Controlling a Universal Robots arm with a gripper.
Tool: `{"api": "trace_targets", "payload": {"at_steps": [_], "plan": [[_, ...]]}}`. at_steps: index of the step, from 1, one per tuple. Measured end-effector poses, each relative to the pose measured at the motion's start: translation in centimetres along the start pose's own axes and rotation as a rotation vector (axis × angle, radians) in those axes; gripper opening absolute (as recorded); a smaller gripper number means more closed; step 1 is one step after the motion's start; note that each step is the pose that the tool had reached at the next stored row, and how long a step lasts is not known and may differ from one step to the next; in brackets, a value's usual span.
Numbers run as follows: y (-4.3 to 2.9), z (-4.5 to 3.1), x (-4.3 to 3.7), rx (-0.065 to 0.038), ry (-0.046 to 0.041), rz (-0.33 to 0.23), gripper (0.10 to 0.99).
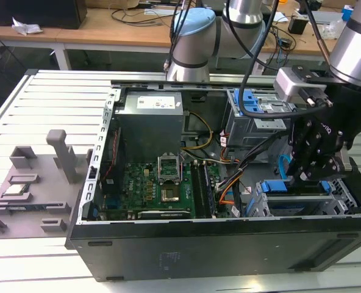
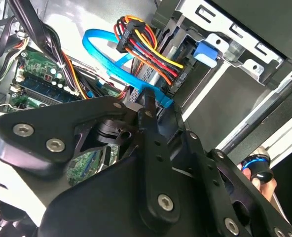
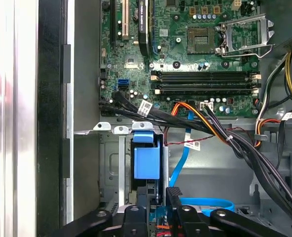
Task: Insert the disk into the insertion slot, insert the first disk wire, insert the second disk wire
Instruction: 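Insert the second disk wire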
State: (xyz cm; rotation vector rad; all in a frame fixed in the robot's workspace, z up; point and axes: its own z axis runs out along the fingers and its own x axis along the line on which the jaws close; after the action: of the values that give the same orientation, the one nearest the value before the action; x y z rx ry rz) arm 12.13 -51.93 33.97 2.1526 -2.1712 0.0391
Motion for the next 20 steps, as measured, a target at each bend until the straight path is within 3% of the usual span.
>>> {"api": "trace_targets", "payload": {"at_steps": [9, 10, 14, 20], "plan": [[0.11, -2.76, -0.29, 0.000, -0.0002, 0.000, 0.282], [0.13, -3.15, -0.27, 0.000, -0.0002, 0.000, 0.149], [0.19, -4.56, -0.18, 0.000, -0.0002, 0.000, 0.106], [0.20, -4.75, -0.16, 0.000, -0.0005, 0.000, 0.106]]}}
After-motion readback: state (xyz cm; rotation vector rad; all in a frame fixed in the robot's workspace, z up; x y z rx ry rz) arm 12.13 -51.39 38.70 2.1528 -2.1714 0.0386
